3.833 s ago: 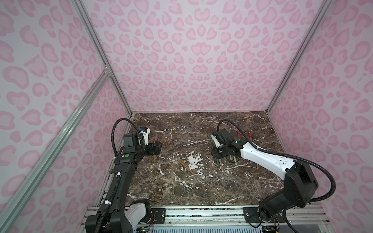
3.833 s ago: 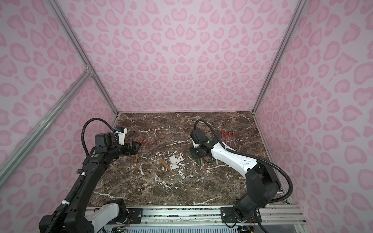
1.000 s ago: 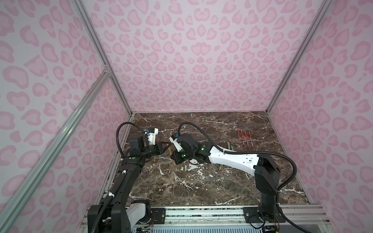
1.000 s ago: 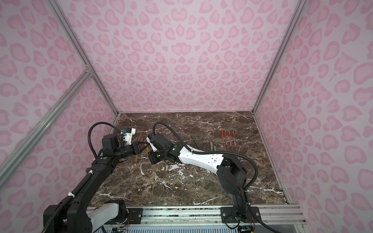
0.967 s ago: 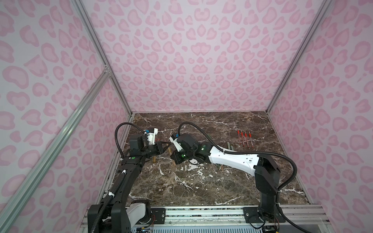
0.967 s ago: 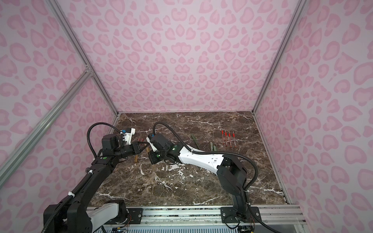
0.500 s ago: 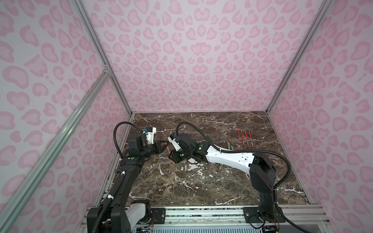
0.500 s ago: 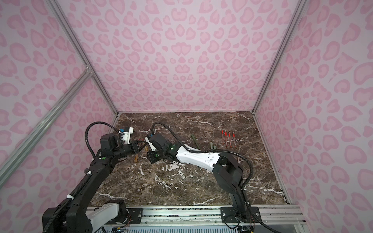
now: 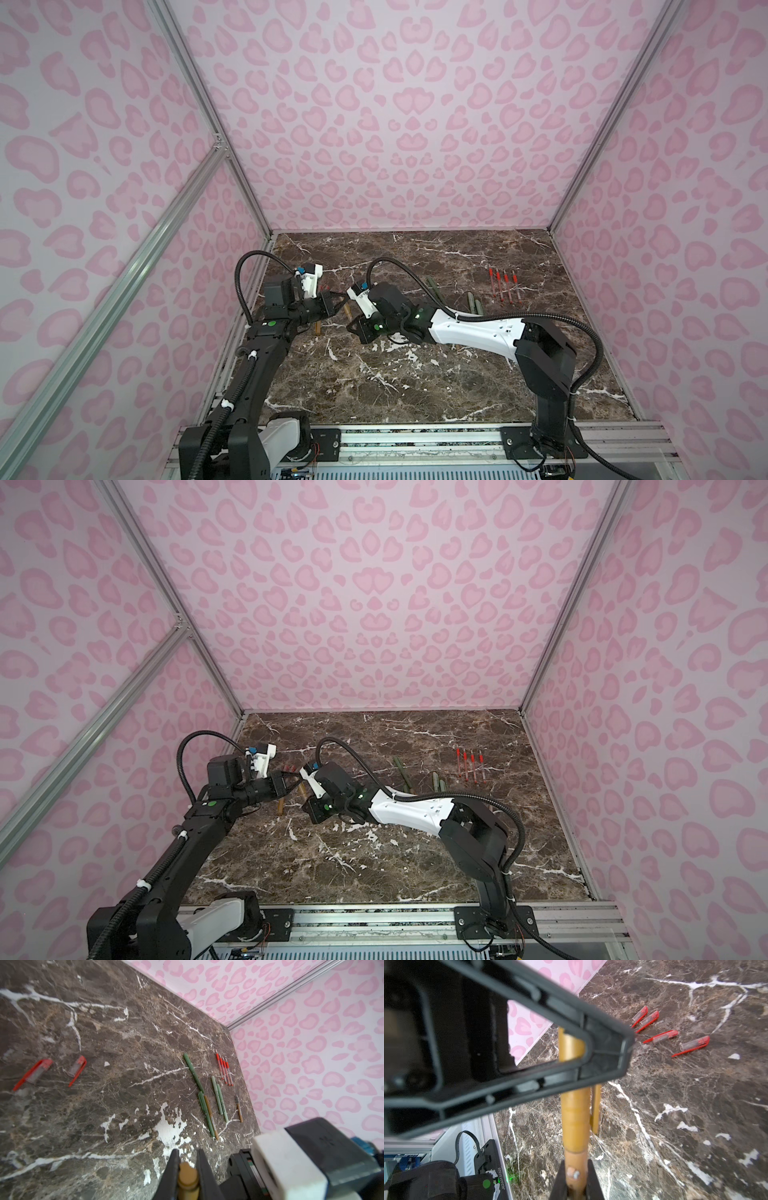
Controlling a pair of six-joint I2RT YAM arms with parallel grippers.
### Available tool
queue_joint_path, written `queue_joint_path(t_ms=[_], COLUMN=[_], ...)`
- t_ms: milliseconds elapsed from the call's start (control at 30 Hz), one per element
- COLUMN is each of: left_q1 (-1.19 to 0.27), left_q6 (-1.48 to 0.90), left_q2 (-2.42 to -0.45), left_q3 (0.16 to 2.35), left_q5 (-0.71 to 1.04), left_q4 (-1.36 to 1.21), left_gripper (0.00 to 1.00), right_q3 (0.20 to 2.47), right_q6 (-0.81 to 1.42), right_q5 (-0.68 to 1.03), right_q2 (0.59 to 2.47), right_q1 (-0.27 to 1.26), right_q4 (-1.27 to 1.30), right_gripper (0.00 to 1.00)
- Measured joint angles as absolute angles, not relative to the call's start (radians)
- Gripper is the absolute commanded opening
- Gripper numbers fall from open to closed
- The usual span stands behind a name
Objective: Open the pen caps
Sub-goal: 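Pull the tan pen away from the left gripper with the right gripper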
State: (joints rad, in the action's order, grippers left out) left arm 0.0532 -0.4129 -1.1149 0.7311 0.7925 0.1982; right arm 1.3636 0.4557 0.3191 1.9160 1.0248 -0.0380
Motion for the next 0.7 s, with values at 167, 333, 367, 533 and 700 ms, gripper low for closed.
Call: queue_joint_path(t_ms=[167,333,367,533,700], left_q1=[0.084,0.09,0.092,0.091,0.076], left_q6=[-0.41,-0.405,-0.396,-0.356,-0.268], left_q2=[-1.122,-1.141,-1.142,-1.17,-1.237], left_q3=[0.794,0.803,0.807,0.797,0.82], left_q5=[0.744,0.725,0.725,0.691,0.608], left_q4=[0.188,0.171,0.171,0.185,0.28], left_gripper=[0.04,0.03,0.03,0.03,0.03], right_q3=[1.21,1.163,1.163,1.139,1.094], right_q6=[0.486,0.502,0.502,0.5,0.505], right_q5=[0.317,0.28,0.279,0.253,0.22], right_q2=[1.876,1.848,1.833,1.767,1.682], right_q1=[1.042,1.036,1.036,1.015,0.962], right_q4=[-0.076,-0.16,-0.163,-0.172,-0.225], right_gripper=[0.0,0.0,0.0,0.0,0.0])
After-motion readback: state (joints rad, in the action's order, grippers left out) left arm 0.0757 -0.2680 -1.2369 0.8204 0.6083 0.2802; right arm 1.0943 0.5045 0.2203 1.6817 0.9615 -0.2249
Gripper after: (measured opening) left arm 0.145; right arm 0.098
